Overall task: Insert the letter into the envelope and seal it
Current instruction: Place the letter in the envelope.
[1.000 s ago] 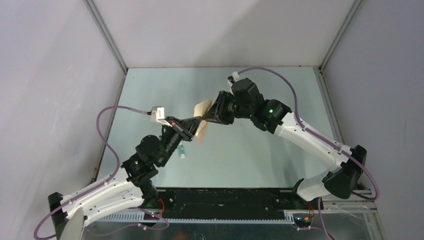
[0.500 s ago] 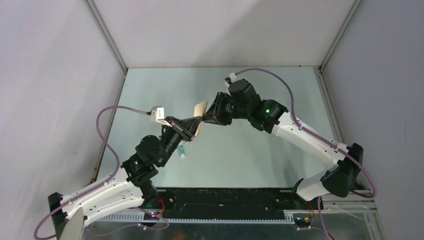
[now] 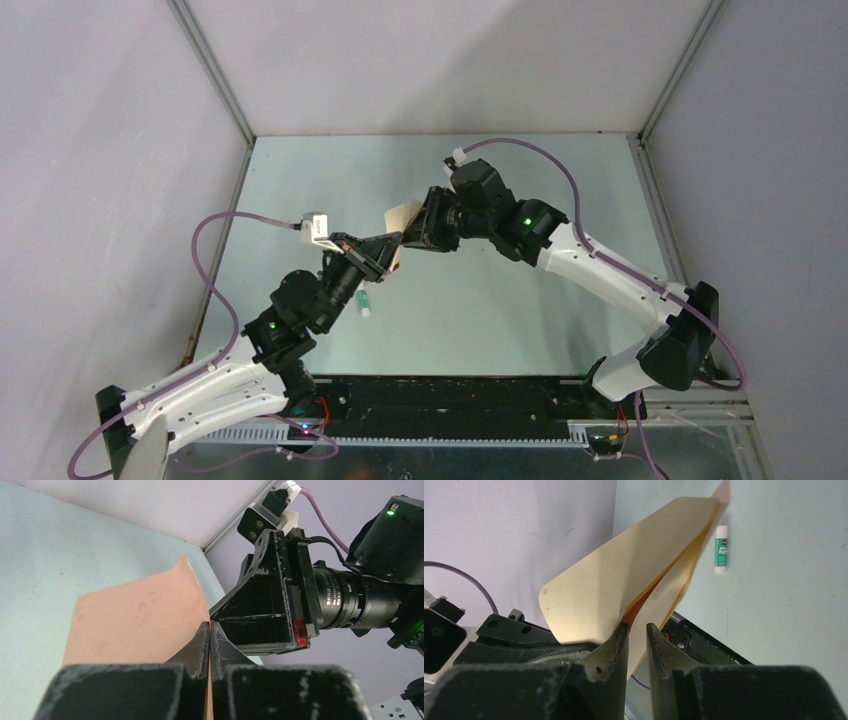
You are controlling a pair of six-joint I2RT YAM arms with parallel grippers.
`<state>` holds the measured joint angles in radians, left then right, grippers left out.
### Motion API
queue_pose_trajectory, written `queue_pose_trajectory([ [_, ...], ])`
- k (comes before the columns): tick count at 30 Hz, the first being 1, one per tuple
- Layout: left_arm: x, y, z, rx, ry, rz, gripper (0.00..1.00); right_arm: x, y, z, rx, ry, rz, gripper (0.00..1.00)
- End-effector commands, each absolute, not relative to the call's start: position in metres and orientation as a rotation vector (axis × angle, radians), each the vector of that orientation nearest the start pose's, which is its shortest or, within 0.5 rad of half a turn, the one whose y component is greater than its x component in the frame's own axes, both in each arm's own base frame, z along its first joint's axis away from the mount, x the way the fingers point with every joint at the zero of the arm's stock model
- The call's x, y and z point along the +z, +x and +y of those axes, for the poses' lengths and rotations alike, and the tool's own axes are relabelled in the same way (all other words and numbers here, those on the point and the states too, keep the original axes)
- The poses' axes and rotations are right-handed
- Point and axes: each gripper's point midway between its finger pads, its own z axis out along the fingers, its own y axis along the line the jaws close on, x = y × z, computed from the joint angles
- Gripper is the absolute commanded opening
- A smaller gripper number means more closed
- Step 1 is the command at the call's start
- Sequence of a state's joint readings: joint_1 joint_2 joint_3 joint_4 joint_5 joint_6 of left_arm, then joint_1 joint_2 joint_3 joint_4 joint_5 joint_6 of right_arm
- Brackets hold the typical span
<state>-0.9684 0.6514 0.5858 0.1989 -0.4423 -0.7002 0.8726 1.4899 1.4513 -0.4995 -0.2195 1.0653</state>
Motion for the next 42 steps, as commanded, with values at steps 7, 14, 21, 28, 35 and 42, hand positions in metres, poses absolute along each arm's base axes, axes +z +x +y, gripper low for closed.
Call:
queue_pose_trajectory([
  [7,0.368,0.208,-0.212,-1.119,-0.221,1.401,0.00,0.275,0.220,0.395,1.309,0.033,2.463,0.21],
  [14,0.364,0.210,-0.211,-1.098,-0.216,1.415,0.00,0.314,0.224,0.372,1.348,0.061,2.353,0.27],
  [21,0.362,0.214,-0.224,-1.092,-0.088,1.507,0.00,0.321,0.226,0.325,1.250,0.069,2.304,0.49],
  [28,0.364,0.204,-0.250,-1.234,0.166,1.665,0.00,0.310,0.245,0.257,1.045,0.085,2.176,0.53],
  [35,0.375,0.193,-0.275,-1.441,0.338,1.681,0.00,0.315,0.241,0.225,1.061,-0.004,1.898,0.72],
  [42,0.415,0.196,-0.267,-1.691,0.159,1.476,0.00,0.330,0.213,0.223,1.455,0.067,1.504,0.92],
])
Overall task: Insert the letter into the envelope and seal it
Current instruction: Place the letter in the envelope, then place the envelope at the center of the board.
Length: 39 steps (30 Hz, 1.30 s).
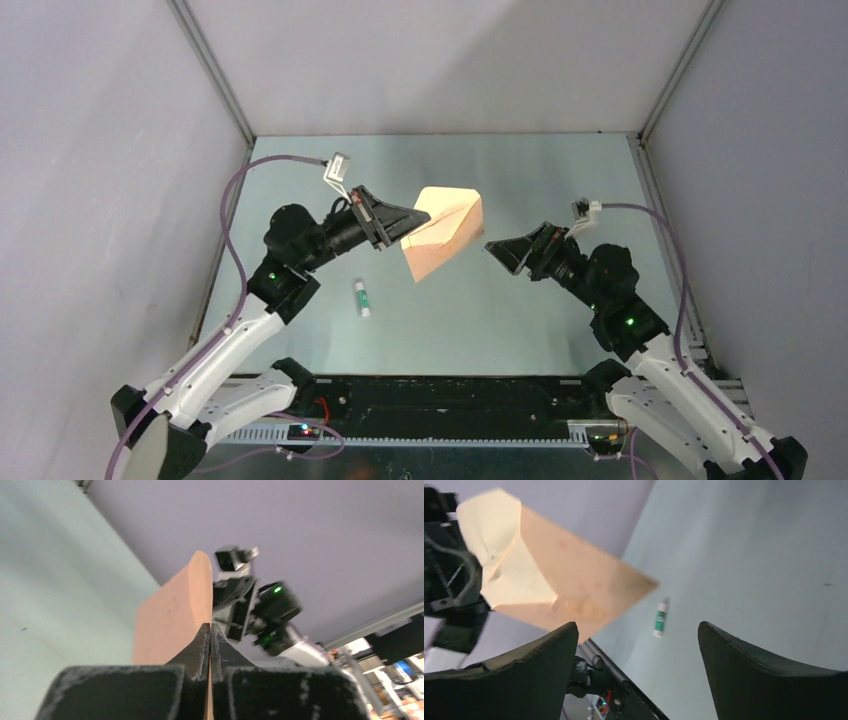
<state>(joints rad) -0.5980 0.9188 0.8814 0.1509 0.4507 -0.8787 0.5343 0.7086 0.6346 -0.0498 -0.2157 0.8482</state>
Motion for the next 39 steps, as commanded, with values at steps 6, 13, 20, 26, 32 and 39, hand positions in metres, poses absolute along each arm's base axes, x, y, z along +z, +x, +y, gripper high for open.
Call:
queue_pose_trajectory([
  [6,0.439,0.196,-0.264,-1.771,0.113,1.382,0.00,0.346,0.197,0.233,1.632,0.018,1.317,0.93],
  [13,0.457,0.194,-0.262,-1.853,0.078,1.325,0.00,0.358,0.191,0.251,1.695,-0.061,1.196,0.93],
  [20,0.455,0.194,-0.262,-1.880,0.055,1.323,0.00,0.388,0.176,0.264,1.751,-0.175,1.040,0.87],
  [26,0.454,0.193,-0.261,-1.889,0.046,1.320,0.00,0.398,0.177,0.263,1.796,-0.141,0.980,0.69],
  [32,0.448,0.195,-0.262,-1.887,0.037,1.335,0.00,0.410,0.175,0.265,1.834,-0.159,0.942,0.53],
  [39,0.438,0.199,-0.262,-1.839,0.029,1.382,0.01,0.409,0.176,0.272,1.855,-0.180,0.987,0.00],
])
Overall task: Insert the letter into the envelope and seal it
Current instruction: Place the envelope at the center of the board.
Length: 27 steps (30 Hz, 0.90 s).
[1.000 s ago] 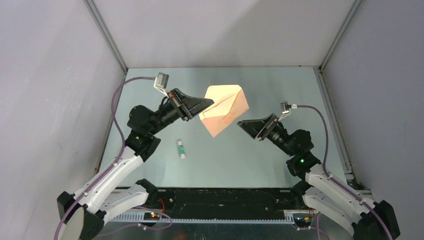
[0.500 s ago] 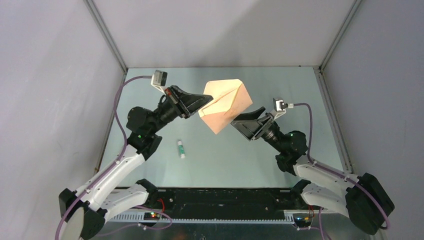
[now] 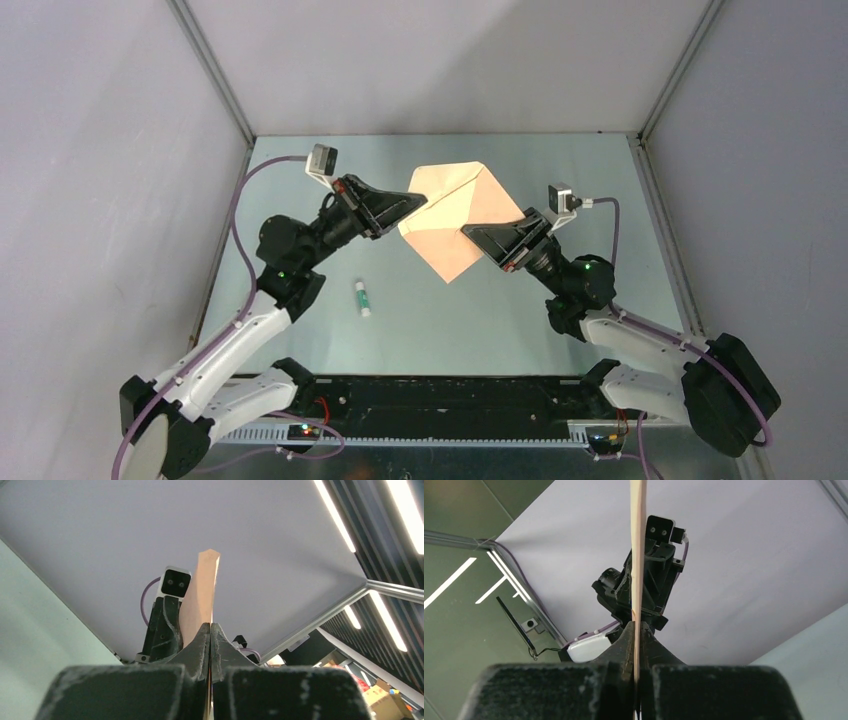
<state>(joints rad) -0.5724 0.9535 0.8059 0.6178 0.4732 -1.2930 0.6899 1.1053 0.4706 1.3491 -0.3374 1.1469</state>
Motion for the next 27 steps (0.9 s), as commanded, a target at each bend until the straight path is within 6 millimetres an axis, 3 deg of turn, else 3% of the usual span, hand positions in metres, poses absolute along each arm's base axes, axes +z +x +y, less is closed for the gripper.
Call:
queue_pose_trajectory([
  [1,0.438,0.199,-0.262,-1.821,0.036,1.392,0.06,0.407,0.176,0.273,1.852,-0.187,0.999,0.00],
  [2,0.435,0.200,-0.260,-1.772,0.048,1.417,0.12,0.405,0.177,0.274,1.843,-0.191,1.018,0.00],
  [3,0.435,0.201,-0.259,-1.743,0.055,1.426,0.27,0.402,0.175,0.274,1.842,-0.209,1.033,0.00],
  [4,0.433,0.201,-0.256,-1.678,0.071,1.449,0.36,0.399,0.177,0.273,1.835,-0.210,1.059,0.00],
  [5,0.422,0.204,-0.255,-1.636,0.059,1.514,0.57,0.397,0.174,0.274,1.837,-0.235,1.078,0.00],
  [6,0.429,0.203,-0.250,-1.580,0.094,1.489,0.73,0.394,0.176,0.271,1.828,-0.235,1.104,0.00],
  [8,0.425,0.202,-0.246,-1.519,0.134,1.521,0.85,0.391,0.172,0.268,1.825,-0.275,1.137,0.00],
  [14,0.407,0.189,-0.252,-1.467,0.341,1.625,0.94,0.380,0.157,0.257,1.874,-0.411,1.239,0.00],
  [21,0.397,0.177,-0.264,-1.530,0.496,1.686,0.95,0.363,0.143,0.270,1.929,-0.619,1.444,0.00],
  [25,0.394,0.175,-0.268,-1.557,0.523,1.700,0.85,0.357,0.145,0.273,1.921,-0.643,1.494,0.00],
  [27,0.393,0.174,-0.268,-1.569,0.529,1.706,0.74,0.355,0.145,0.274,1.923,-0.649,1.509,0.00],
])
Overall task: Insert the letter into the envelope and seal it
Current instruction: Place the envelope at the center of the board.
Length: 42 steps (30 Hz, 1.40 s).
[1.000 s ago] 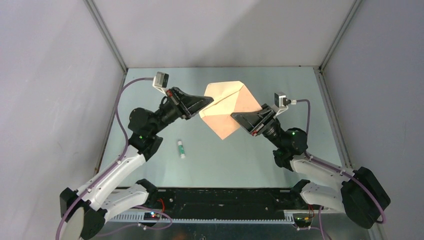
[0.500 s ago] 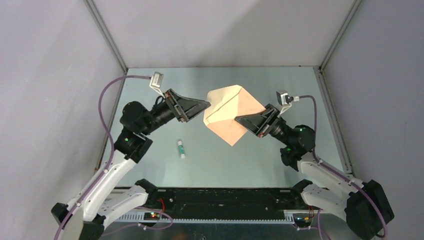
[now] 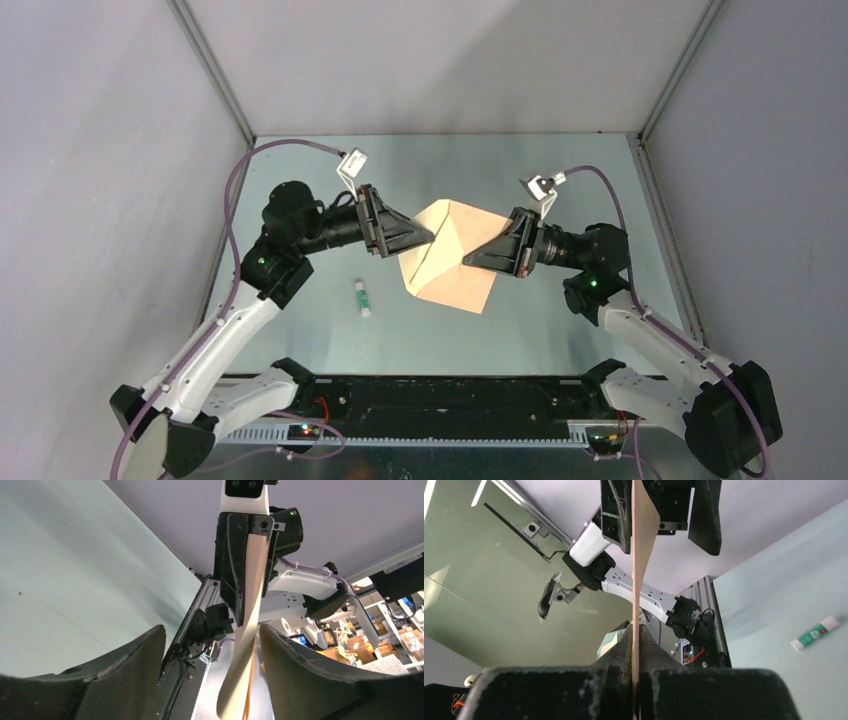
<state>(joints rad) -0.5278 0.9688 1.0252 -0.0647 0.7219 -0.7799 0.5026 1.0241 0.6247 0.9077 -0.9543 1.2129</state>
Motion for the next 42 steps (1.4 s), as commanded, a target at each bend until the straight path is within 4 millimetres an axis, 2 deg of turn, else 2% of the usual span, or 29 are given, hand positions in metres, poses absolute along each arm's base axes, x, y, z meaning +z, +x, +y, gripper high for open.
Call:
queue_pose_trajectory([
  [1,0.393,0.174,-0.269,-1.571,0.530,1.701,0.67,0.354,0.146,0.274,1.923,-0.650,1.513,0.00],
  [5,0.394,0.174,-0.269,-1.587,0.518,1.697,0.35,0.349,0.148,0.275,1.914,-0.647,1.538,0.00],
  [6,0.393,0.174,-0.269,-1.590,0.515,1.698,0.20,0.347,0.148,0.275,1.910,-0.646,1.545,0.00],
  [8,0.393,0.175,-0.270,-1.597,0.507,1.698,0.03,0.345,0.149,0.276,1.902,-0.644,1.558,0.00],
  [10,0.393,0.175,-0.269,-1.594,0.496,1.700,0.00,0.339,0.152,0.276,1.886,-0.639,1.595,0.02],
  [11,0.394,0.177,-0.267,-1.577,0.474,1.696,0.00,0.341,0.156,0.276,1.852,-0.651,1.592,0.09],
  [12,0.394,0.179,-0.266,-1.558,0.457,1.697,0.00,0.331,0.163,0.276,1.837,-0.592,1.681,0.28],
  [14,0.391,0.190,-0.258,-1.470,0.386,1.722,0.00,0.317,0.181,0.272,1.701,-0.494,1.798,0.49],
  [15,0.385,0.197,-0.253,-1.401,0.335,1.757,0.00,0.308,0.182,0.265,1.607,-0.470,1.885,0.55],
  [16,0.378,0.199,-0.249,-1.371,0.303,1.799,0.00,0.301,0.198,0.259,1.489,-0.379,1.925,0.65],
  [17,0.377,0.206,-0.244,-1.324,0.255,1.804,0.00,0.298,0.196,0.251,1.410,-0.357,1.973,0.72],
  [18,0.371,0.211,-0.240,-1.291,0.212,1.827,0.00,0.294,0.208,0.242,1.309,-0.274,1.994,0.77],
  [20,0.366,0.212,-0.238,-1.290,0.164,1.843,0.00,0.293,0.213,0.231,1.194,-0.181,2.024,0.81],
  [21,0.360,0.212,-0.238,-1.293,0.151,1.858,0.00,0.295,0.211,0.228,1.175,-0.143,2.032,0.95],
  [22,0.360,0.211,-0.238,-1.306,0.138,1.849,0.00,0.295,0.214,0.226,1.131,-0.104,2.028,0.97],
  [23,0.352,0.212,-0.239,-1.308,0.128,1.868,0.00,0.295,0.213,0.225,1.116,-0.065,2.043,0.99],
  [27,0.326,0.209,-0.244,-1.346,0.117,1.929,0.00,0.294,0.208,0.244,1.081,0.044,2.065,0.96],
  [28,0.328,0.208,-0.247,-1.380,0.123,1.905,0.00,0.290,0.206,0.252,1.070,0.061,2.089,0.95],
  [29,0.310,0.208,-0.248,-1.389,0.114,1.930,0.00,0.280,0.207,0.251,1.030,0.082,2.126,0.91],
  [30,0.311,0.210,-0.253,-1.429,0.117,1.899,0.00,0.269,0.209,0.250,0.971,0.116,2.171,0.90],
  [31,0.301,0.212,-0.257,-1.454,0.126,1.884,0.00,0.263,0.212,0.246,0.927,0.140,2.186,0.88],
  [32,0.280,0.212,-0.262,-1.491,0.105,1.938,0.00,0.253,0.212,0.240,0.879,0.170,2.224,0.86],
  [33,0.286,0.213,-0.268,-1.541,0.134,1.883,0.00,0.249,0.217,0.232,0.823,0.211,2.223,0.84],
  [34,0.267,0.215,-0.273,-1.588,0.079,1.938,0.00,0.242,0.215,0.222,0.772,0.244,2.246,0.83],
  [35,0.278,0.215,-0.279,-1.662,0.079,1.878,0.00,0.243,0.220,0.209,0.721,0.292,2.220,0.80],
  [36,0.267,0.217,-0.285,-1.693,0.060,1.906,0.00,0.238,0.218,0.198,0.678,0.322,2.232,0.79],
  [37,0.277,0.217,-0.290,-1.740,0.066,1.863,0.00,0.242,0.222,0.184,0.644,0.369,2.197,0.76],
  [40,0.271,0.221,-0.313,-1.787,0.070,1.892,0.00,0.236,0.222,0.156,0.583,0.444,2.183,0.70],
  [42,0.254,0.230,-0.323,-1.772,0.038,1.941,0.00,0.230,0.222,0.142,0.557,0.483,2.188,0.68],
])
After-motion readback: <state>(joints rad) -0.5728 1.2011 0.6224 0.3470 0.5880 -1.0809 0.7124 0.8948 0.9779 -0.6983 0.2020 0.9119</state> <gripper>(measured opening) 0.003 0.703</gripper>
